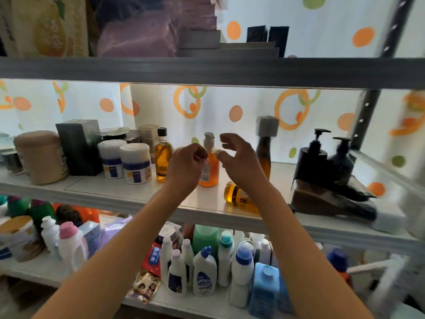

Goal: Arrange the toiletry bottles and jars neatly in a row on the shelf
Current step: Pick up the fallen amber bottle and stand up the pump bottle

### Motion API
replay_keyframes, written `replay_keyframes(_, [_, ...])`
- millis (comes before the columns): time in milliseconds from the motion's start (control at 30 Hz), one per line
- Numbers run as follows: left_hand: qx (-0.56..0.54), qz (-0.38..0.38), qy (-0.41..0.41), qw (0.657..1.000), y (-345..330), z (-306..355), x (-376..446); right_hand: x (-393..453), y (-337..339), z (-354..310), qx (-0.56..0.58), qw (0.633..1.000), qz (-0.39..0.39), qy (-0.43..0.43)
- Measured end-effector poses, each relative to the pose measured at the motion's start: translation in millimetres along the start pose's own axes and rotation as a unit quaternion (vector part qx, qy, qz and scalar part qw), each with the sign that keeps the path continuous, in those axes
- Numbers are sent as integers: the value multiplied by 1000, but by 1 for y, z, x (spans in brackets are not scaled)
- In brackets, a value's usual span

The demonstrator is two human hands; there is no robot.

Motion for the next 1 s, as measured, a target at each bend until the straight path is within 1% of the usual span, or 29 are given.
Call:
replay_keyframes(67, [-25, -16, -32, 999, -11, 24, -5, -12, 26, 9, 8, 1000, 28, -11])
replay_keyframes(133, [-18, -40, -75, 996, -24, 44, -14, -24, 46, 21, 7, 998, 44, -38])
replay_keyframes(200, [0, -62, -113, 992, -40, 58, -24, -38, 63, 32, -8, 997, 42, -60])
replay_keyframes(267, [11, -80, -126, 989, -53, 62, -32, -49, 71, 39, -27, 997, 39, -64])
replay_keyframes(533, [39, -114, -139, 983, -81, 65, -41, -58, 87, 65, -63, 994, 37, -83])
replay_keyframes(667, [51, -129, -141, 980, -88, 66, -41, -58, 86, 70, -90, 992, 18, -81])
replay_keyframes(700, [47, -139, -129, 981, -92, 63, -40, -58, 85, 72, -99, 991, 8, -85])
replay_keyframes(767, [32, -195, -93, 976, -107, 49, -40, -58, 78, 80, -134, 985, -32, -105])
replay_keyframes(833, [46, -263, -74, 961, -123, 33, -42, -60, 70, 90, -184, 972, -74, -128])
replay_keyframes(867, [63, -284, -75, 954, -128, 27, -43, -60, 67, 94, -206, 966, -85, -132])
replay_keyframes(933, [87, -299, -86, 946, -133, 22, -43, -61, 62, 102, -240, 957, -96, -135])
replay_keyframes(1000, [114, -301, -101, 941, -136, 21, -43, -61, 60, 108, -265, 950, -88, -137])
Point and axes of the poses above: each hand's wrist, its own x-axis towards the middle knuckle, its own y-axis out of the back of the hand, z = x × y, the point moved 8 cm from there along x, towards the middle knuckle, and after that the axes turned 5 degrees about x, right-handed, at the moved point
